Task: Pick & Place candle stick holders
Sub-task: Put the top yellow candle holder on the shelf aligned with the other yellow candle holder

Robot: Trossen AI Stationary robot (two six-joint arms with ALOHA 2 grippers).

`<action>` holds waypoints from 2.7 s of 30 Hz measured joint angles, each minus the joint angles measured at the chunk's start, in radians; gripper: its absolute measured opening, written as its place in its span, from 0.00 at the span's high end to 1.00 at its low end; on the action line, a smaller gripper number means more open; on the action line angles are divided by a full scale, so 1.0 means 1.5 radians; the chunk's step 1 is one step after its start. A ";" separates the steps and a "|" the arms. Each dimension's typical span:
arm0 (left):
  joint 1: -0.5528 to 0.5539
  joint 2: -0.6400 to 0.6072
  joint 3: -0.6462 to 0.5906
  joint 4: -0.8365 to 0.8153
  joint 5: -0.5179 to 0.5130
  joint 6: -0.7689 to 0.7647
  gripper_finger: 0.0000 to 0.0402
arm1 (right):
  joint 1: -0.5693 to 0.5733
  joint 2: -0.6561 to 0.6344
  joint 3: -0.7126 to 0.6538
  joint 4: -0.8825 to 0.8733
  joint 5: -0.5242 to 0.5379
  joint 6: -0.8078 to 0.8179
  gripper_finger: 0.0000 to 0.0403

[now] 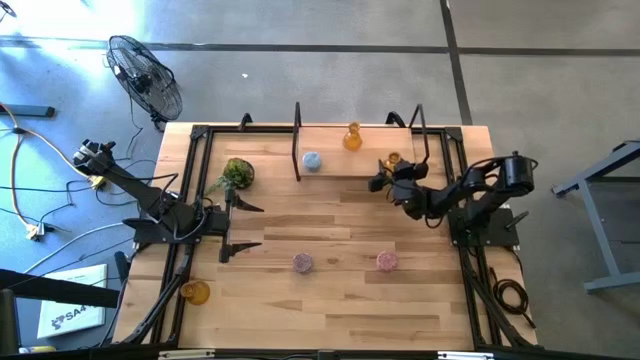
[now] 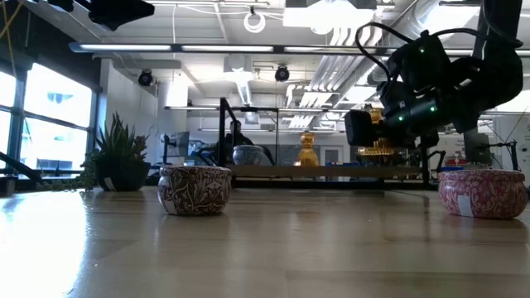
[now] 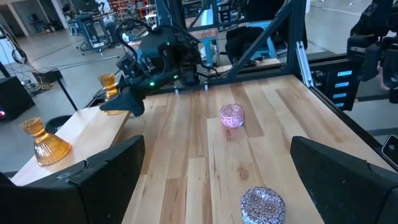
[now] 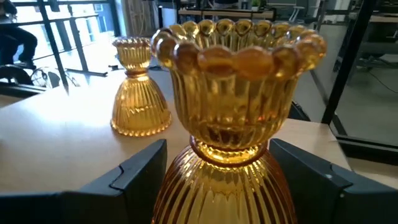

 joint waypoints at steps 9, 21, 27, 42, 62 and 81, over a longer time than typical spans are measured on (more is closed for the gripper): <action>0.000 0.000 0.000 -0.002 0.000 0.004 0.01 | 0.017 0.001 0.044 -0.072 -0.029 0.003 0.35; 0.000 0.000 0.000 -0.004 0.000 0.005 0.01 | 0.036 0.001 0.047 -0.103 -0.053 0.027 0.35; 0.000 0.000 0.000 -0.004 -0.001 0.004 0.01 | 0.043 0.001 0.047 -0.116 -0.050 0.046 0.35; 0.000 0.000 0.000 -0.004 -0.001 0.001 0.01 | 0.075 0.001 0.085 -0.151 -0.036 0.073 0.35; -0.001 0.000 0.000 -0.030 0.020 -0.027 0.01 | 0.041 0.149 0.212 -0.152 -0.039 -0.004 0.35; -0.001 0.000 0.000 -0.040 0.020 -0.030 0.01 | -0.034 0.149 0.206 -0.154 -0.033 -0.030 0.35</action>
